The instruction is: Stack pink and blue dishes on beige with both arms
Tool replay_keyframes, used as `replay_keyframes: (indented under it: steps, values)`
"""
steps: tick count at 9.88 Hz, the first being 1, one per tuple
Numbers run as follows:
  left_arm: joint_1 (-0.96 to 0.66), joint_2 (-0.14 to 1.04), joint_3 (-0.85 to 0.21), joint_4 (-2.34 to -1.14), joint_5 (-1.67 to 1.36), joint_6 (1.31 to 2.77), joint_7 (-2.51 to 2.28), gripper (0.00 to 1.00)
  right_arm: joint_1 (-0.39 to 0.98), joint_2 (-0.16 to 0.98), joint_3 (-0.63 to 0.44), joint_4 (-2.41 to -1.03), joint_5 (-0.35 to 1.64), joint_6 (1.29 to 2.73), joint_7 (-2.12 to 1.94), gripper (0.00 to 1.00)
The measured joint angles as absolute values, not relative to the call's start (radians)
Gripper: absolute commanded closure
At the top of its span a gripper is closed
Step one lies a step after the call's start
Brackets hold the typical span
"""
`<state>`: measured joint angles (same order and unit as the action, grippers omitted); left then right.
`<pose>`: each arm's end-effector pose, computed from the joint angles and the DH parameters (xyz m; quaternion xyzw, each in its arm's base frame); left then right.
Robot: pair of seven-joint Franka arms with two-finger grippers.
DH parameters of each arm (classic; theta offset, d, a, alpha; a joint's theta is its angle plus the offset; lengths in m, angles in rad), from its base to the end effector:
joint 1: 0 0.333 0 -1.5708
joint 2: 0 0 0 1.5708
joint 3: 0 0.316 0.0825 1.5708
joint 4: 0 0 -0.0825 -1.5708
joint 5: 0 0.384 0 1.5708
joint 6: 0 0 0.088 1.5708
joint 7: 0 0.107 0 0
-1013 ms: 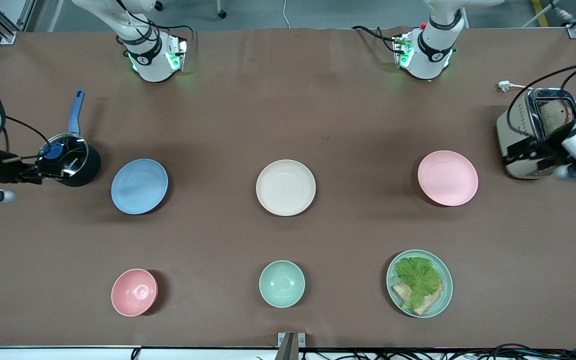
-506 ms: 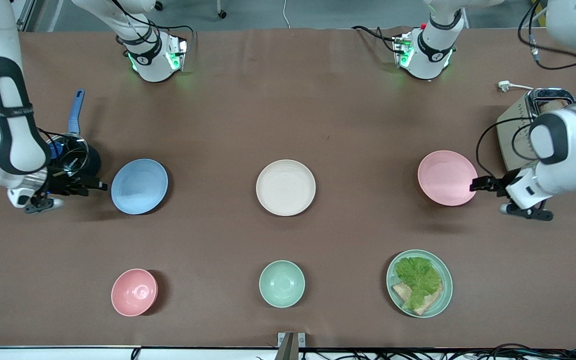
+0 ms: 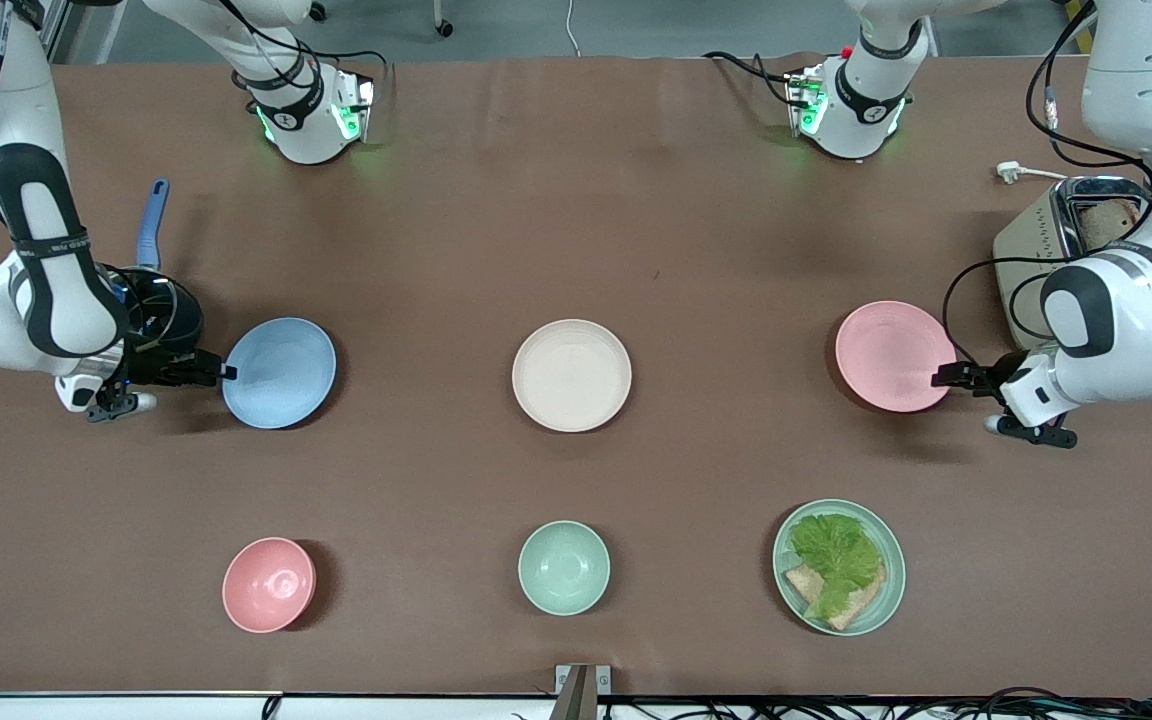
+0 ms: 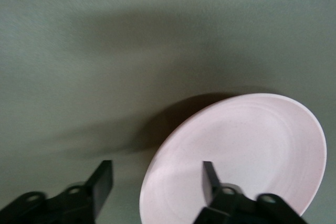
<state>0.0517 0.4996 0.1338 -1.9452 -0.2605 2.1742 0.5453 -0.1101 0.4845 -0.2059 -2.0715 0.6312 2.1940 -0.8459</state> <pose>0.5830 0.0980 0.2054 0.9850 -0.0943 -0.0983 0.1058 0.5309 -0.1538 0.1759 -0.9720 -0.0364 0.0392 0.2286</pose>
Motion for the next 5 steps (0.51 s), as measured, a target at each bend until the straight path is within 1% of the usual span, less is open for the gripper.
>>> replay_keyframes:
  steps: [1, 2, 3, 5]
  values:
    - [0.051, 0.507, 0.134, -1.957, -0.263, 2.174, 0.546, 0.62, -0.109, 0.491, -0.205, -2.077, 0.647, 2.194, -0.851, 0.58]
    - [0.052, 0.510, 0.134, -1.971, -0.263, 2.174, 0.546, 0.70, -0.108, 0.500, -0.204, -2.079, 0.649, 2.199, -0.854, 0.81]
    - [0.052, 0.512, 0.134, -1.984, -0.263, 2.174, 0.549, 0.82, -0.108, 0.506, -0.204, -2.078, 0.649, 2.208, -0.856, 0.98]
    - [0.052, 0.511, 0.134, -1.990, -0.263, 2.174, 0.572, 0.98, -0.108, 0.506, -0.204, -2.077, 0.651, 2.204, -0.857, 0.99]
